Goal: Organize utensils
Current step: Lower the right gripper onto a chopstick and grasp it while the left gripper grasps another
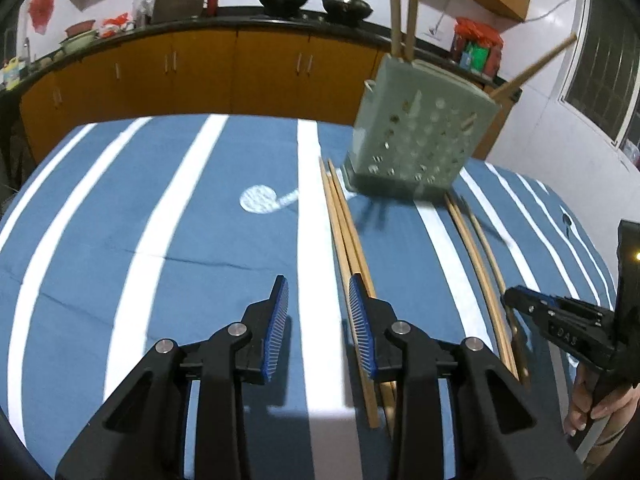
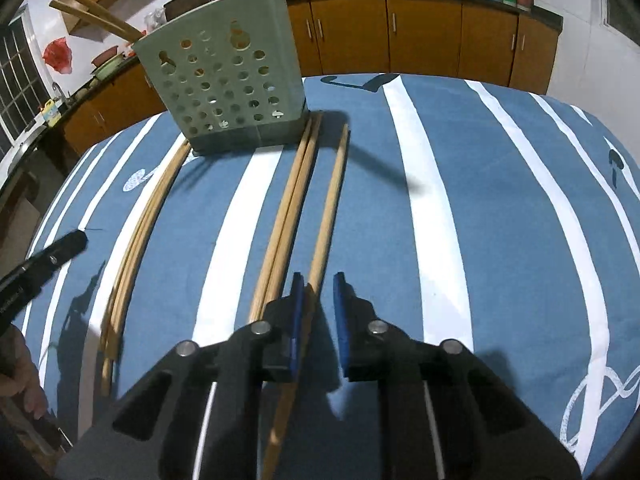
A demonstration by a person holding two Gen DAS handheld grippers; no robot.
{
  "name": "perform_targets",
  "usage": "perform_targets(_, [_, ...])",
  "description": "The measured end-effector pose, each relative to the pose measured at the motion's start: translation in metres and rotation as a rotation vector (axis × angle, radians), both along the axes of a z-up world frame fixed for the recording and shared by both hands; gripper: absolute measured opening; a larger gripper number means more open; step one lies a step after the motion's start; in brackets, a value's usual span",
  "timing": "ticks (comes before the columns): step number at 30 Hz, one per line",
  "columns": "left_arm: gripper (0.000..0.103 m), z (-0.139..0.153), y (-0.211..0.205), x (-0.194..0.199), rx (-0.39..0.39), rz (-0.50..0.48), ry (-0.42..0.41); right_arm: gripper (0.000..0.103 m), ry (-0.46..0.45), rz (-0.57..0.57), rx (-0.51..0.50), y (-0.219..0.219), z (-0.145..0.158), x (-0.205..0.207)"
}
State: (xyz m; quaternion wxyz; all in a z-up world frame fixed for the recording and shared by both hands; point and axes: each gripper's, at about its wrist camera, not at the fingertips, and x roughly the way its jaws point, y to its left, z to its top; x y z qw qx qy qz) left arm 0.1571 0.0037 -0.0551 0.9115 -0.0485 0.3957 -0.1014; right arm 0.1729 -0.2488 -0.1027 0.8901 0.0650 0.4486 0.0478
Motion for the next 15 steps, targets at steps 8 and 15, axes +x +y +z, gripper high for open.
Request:
perform_targets(8, [0.023, -0.015, -0.009, -0.001, -0.003, -0.042, 0.054, 0.009, 0.001, -0.095, -0.022, -0.024, -0.001, 0.003])
perform_targets(15, [0.02, -0.023, -0.017, 0.0, 0.013, -0.064, 0.084, 0.009, 0.002, -0.096, -0.024, -0.026, -0.002, 0.003])
